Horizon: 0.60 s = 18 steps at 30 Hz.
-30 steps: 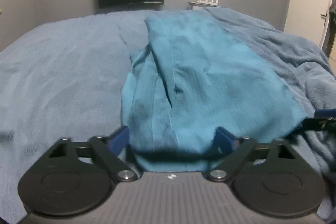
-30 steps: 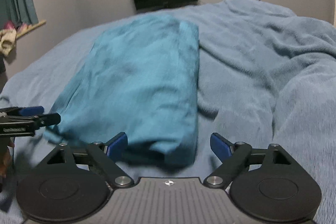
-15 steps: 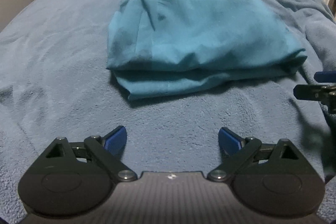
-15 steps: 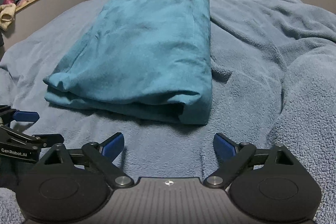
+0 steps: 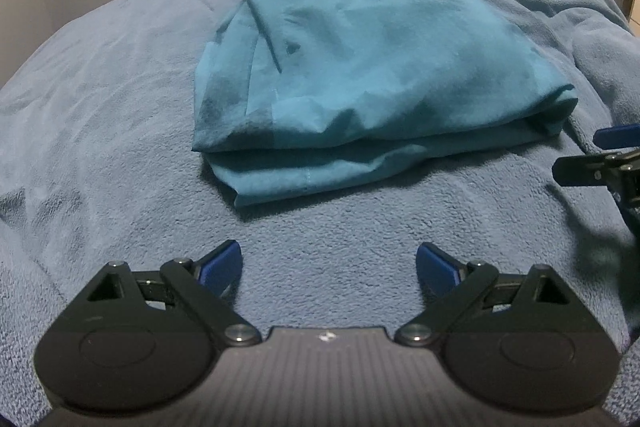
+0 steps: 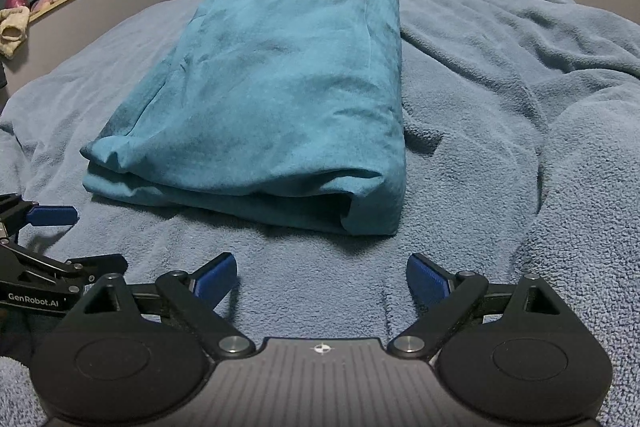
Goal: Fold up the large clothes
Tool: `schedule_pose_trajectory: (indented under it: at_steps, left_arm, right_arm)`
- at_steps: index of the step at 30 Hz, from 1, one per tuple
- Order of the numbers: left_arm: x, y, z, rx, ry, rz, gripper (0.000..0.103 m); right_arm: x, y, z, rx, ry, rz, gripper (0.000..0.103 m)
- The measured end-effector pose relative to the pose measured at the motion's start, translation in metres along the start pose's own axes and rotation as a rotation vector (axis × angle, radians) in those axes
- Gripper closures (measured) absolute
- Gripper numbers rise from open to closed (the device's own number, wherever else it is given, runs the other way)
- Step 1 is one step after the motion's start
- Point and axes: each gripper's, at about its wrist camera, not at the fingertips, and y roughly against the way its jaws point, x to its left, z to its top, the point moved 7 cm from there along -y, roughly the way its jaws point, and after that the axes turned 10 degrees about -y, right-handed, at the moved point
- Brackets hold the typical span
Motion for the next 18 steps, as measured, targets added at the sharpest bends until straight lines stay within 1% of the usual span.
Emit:
schedule_pose_trajectory:
  at_steps: [18]
  left_arm:
    - [0.0007,-0.0019,0.0019,-0.002,0.001,0.000,0.008]
  right_arm:
    - [0.0006,0.0007,0.0008,-0.003,-0.001,-0.012,0.009]
